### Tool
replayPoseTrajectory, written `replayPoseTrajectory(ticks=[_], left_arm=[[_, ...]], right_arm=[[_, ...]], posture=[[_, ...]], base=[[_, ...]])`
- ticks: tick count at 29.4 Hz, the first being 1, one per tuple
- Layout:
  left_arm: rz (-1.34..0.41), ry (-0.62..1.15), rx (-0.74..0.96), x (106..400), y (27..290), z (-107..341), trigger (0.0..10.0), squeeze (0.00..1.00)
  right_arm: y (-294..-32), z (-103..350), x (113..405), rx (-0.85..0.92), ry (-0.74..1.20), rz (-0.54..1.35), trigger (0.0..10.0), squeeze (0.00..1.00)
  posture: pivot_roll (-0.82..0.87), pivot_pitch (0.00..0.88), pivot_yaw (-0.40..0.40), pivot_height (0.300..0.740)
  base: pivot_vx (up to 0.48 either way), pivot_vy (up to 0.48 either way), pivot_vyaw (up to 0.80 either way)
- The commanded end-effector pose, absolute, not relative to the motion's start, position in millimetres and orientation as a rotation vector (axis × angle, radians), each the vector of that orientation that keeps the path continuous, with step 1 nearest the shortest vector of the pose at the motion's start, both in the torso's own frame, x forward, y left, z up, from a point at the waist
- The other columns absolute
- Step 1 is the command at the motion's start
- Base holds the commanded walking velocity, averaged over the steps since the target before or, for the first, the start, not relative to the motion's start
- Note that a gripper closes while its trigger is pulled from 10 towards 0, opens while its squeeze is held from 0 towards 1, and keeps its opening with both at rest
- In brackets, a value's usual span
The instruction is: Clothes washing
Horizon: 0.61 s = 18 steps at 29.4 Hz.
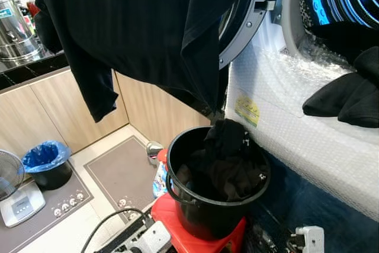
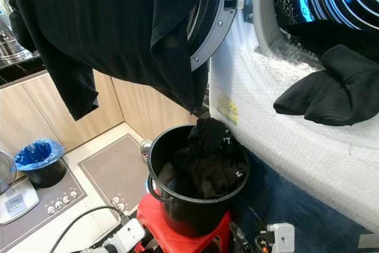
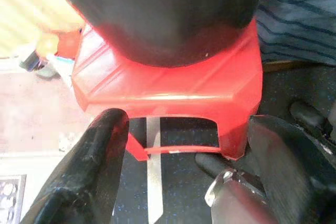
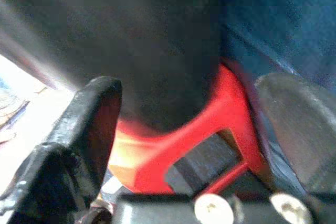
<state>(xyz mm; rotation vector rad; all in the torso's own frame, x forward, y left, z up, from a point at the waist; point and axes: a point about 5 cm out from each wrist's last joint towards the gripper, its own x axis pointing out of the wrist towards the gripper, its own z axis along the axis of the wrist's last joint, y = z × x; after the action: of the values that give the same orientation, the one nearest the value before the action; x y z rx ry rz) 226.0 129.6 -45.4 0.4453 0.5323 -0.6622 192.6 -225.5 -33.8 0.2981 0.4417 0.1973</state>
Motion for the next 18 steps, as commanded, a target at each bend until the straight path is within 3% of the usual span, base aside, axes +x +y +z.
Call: replayPoseTrajectory(ticks=[1,7,18], left_arm=[[-0.642,0.558,0.459,224,134,-49,10.0,0.00],[-0.509,0.633,0.429,220,139,-57,10.0,0.00],[-0.377,0.762,0.371,207,148,-70,10.0,0.00]], right_arm=[[-226,-37,191,0.290,0.452,0.167,10.0,0.00],[-235,-58,178,0.212,0.592,-0.003,10.0,0.00],[-224,-80,158,0.145,0.782,-0.092,10.0,0.00]], posture=[[-0.14,0.047,0.075,0.740],[-0.13,0.050,0.064,0.740],[-0.12,0.043,0.058,0.740]], base=[[0.000,0.000,0.00],[0.000,0.000,0.00],[0.000,0.000,0.00]])
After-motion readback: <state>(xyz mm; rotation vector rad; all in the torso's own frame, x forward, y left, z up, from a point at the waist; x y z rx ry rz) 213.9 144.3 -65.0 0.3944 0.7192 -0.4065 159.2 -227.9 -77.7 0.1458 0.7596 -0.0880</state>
